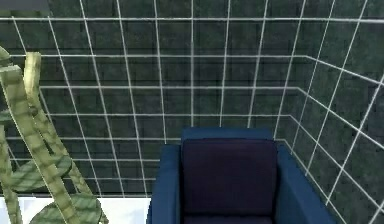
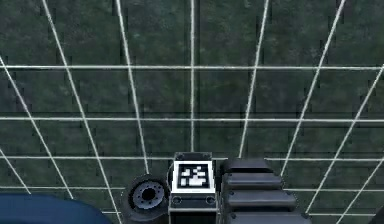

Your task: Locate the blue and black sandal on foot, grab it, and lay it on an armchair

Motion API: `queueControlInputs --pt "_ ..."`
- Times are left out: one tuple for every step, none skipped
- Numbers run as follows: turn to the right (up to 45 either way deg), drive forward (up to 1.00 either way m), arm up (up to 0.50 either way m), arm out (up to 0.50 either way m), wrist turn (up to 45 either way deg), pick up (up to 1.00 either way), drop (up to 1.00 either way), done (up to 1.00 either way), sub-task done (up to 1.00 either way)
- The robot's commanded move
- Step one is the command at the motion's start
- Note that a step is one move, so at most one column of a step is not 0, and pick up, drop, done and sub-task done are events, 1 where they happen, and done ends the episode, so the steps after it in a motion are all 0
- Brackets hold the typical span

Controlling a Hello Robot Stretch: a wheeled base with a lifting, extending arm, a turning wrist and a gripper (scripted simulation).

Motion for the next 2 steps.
queueControlInputs --pt "0.0 0.1 0.0 0.0 0.0 0.0 0.0 0.0 0.0" --pt "30.0 0.0 0.0 0.0 0.0 0.0 0.0 0.0 0.0"
